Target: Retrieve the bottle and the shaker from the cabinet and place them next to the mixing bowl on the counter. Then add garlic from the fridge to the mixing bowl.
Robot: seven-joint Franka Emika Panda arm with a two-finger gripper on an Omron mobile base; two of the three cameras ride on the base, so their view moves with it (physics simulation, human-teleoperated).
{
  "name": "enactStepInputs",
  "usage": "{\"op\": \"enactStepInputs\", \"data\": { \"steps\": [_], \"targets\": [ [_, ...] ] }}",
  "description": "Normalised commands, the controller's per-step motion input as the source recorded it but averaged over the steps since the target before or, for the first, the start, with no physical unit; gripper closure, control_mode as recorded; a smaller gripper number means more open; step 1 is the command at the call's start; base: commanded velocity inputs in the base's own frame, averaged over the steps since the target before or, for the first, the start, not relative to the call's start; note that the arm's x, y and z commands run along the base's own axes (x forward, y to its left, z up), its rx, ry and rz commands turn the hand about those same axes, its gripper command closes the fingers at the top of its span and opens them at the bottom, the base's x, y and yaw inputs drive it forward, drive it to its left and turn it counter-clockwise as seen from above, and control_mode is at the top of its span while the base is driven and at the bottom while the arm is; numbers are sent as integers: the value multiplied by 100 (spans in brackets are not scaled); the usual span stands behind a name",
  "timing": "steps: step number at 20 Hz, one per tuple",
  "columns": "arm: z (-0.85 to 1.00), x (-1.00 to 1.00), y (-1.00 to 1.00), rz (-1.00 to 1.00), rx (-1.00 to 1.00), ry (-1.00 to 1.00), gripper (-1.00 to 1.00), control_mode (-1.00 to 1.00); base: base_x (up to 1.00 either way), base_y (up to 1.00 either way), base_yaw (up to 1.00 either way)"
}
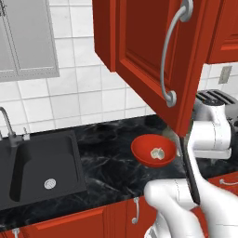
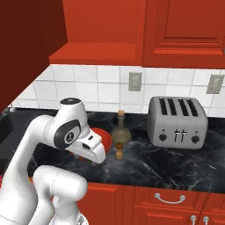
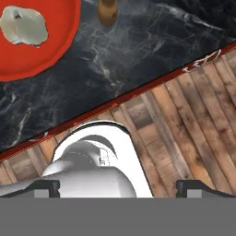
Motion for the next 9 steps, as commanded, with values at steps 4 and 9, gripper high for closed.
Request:
{"op": "enactStepInputs", "data": {
  "steps": [4, 9],
  "targets": [
    [13, -34, 55, 0, -8, -3, -100, -100, 0, 0, 0],
    [7, 1, 88, 7, -5, -11, -100, -100, 0, 0, 0]
  ]
}}
